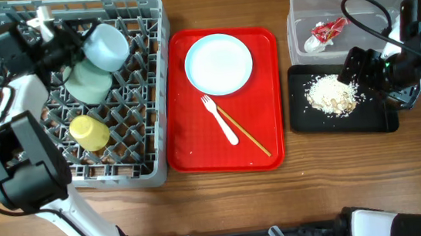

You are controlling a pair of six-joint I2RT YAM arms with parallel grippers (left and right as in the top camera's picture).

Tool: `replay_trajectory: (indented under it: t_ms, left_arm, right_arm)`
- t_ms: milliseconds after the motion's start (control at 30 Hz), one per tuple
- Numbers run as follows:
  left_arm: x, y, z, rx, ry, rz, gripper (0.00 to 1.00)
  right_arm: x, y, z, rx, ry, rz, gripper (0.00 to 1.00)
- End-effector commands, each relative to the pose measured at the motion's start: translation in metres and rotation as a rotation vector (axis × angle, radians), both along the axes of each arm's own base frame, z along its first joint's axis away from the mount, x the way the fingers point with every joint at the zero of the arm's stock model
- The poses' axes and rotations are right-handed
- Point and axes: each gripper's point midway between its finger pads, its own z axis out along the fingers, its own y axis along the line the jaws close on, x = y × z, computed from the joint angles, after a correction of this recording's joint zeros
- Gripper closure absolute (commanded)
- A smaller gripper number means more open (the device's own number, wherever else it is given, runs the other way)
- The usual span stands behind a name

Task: Sort waste into correct bins and load items into the dishwasher rack
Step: 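Open left gripper and withdraw from the blue bowl, then reach left gripper down to the white plastic fork on the tray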

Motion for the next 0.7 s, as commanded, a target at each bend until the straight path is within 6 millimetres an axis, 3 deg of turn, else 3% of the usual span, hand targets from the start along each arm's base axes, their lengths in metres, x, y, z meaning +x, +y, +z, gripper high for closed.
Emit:
replay_trajectory:
  t_ms: [0, 100, 167, 200, 433, 667]
  left_arm:
    - [-0.003, 0.009, 0.002, -0.012, -0.009, -0.004, 0.35]
    - [-0.004, 0.013, 0.007, -0.01, -0.02, 0.003, 0.35]
    - [-0.005, 0.017, 0.013, 0.0, -0.038, 0.009, 0.21]
    - [-0.006, 0.023, 0.023, 0.011, -0.065, 0.02, 0.0]
    - [-0.014, 0.04, 0.067, 0.055, -0.153, 0.064, 0.0]
    - [-0.031, 0.029, 0.123, 0.098, -0.255, 0.055, 0.0]
  right_arm:
    - [0.0, -0.003, 0.01, -0.022, -0.032, 0.002, 0.0]
    - [0.0, -0.003, 0.01, -0.022, -0.032, 0.001, 0.0]
    - [0.0, -0.003, 0.01, -0.022, -0.032, 0.002, 0.0]
    - [0.0, -0.003, 0.01, -0.022, -0.032, 0.002, 0.0]
    - [0.0, -0.003, 0.01, -0.022, -0.033, 0.002, 0.0]
    - [0.0, -0.004, 0.01, -0.022, -0.033, 0.002, 0.0]
